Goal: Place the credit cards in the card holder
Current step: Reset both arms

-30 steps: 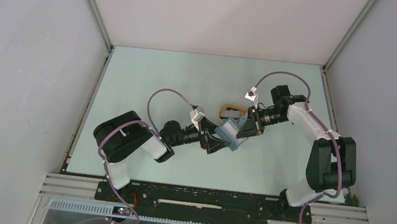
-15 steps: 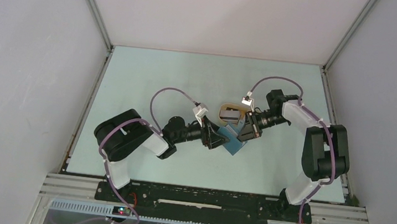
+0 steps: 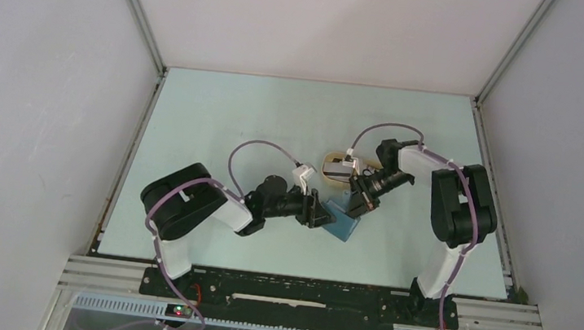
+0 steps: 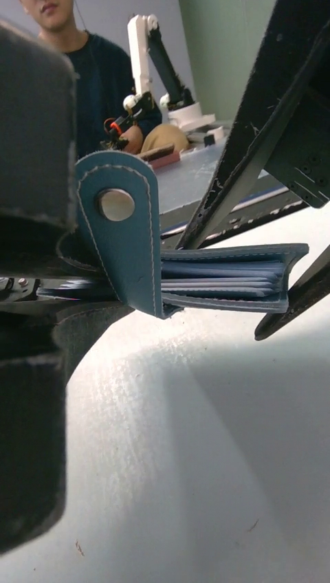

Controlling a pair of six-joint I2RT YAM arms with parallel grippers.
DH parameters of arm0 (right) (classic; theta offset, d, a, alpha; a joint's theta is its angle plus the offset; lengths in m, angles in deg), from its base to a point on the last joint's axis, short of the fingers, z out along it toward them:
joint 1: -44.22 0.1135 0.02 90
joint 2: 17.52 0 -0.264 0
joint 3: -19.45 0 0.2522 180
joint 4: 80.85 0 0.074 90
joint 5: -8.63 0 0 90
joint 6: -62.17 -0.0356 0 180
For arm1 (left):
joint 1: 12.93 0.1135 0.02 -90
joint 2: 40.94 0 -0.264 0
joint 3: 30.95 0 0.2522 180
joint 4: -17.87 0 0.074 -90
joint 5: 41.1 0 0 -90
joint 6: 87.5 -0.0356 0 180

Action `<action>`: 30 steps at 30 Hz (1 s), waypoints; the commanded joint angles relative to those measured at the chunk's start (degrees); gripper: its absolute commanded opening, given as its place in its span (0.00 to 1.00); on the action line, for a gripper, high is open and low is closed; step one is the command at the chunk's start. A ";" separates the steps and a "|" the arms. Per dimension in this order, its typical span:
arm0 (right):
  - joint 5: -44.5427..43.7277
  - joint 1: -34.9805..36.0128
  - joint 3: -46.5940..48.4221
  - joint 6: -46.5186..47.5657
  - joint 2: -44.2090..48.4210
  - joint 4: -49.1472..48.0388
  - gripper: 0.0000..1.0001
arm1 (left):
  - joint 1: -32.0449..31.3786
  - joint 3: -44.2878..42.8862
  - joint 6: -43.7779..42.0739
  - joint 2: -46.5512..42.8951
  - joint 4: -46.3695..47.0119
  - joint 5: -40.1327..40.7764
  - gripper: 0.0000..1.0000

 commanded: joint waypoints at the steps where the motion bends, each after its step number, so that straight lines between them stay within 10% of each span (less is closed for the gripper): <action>1: -2.30 0.37 1.64 -2.02 -0.56 -1.33 0.21 | -2.20 -2.18 1.08 -0.82 -5.76 3.52 0.59; 13: -9.97 -0.12 1.18 -6.22 2.79 -5.33 0.50 | -3.14 -8.50 -1.59 2.65 -16.52 6.01 0.57; 30: -9.36 -5.95 -2.08 1.35 22.99 -9.37 0.56 | -3.12 -11.18 -2.32 3.32 -20.41 7.09 0.57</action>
